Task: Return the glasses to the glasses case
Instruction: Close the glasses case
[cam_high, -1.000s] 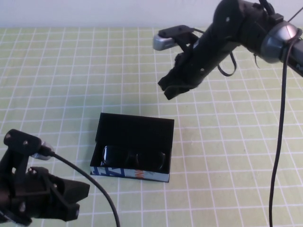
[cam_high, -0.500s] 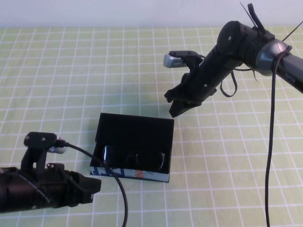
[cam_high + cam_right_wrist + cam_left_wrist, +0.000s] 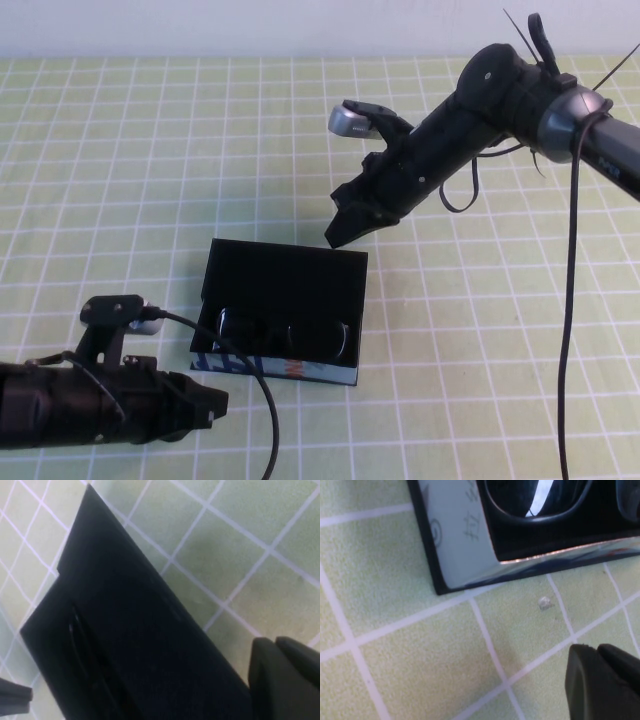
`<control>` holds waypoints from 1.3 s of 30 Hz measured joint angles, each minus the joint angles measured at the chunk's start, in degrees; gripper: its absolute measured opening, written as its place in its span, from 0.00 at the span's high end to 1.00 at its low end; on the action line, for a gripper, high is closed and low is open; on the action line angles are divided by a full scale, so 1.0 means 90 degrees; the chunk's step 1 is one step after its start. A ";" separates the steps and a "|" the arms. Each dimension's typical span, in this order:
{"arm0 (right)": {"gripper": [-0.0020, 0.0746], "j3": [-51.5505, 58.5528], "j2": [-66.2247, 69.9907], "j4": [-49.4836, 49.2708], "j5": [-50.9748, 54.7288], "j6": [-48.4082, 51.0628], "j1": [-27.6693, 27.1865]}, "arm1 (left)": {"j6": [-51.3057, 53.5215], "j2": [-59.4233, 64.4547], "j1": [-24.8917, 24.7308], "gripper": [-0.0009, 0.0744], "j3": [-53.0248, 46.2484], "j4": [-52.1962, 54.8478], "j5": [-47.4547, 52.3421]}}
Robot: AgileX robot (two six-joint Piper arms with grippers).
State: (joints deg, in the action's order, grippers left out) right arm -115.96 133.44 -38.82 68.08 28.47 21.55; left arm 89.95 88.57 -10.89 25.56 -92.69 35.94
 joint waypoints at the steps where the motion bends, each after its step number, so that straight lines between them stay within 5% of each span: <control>1: 0.99 0.0000 0.0000 0.0041 -0.0013 0.0000 0.0000 | 0.0032 0.0011 0.0000 0.99 0.0000 -0.0044 0.0000; 23: 0.99 -0.0010 0.0307 -0.0431 0.0073 0.0000 0.0077 | 0.0200 0.0026 0.0000 0.99 0.0000 -0.0206 0.0045; 39: 0.99 -0.0010 0.0065 -0.0564 0.0112 0.0000 0.1127 | 0.0247 0.0085 0.0000 0.99 0.0000 -0.0206 0.0045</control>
State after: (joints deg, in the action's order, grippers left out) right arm -116.04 134.02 -43.90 69.09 28.47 31.69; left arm 92.18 89.33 -10.89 25.56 -94.54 36.35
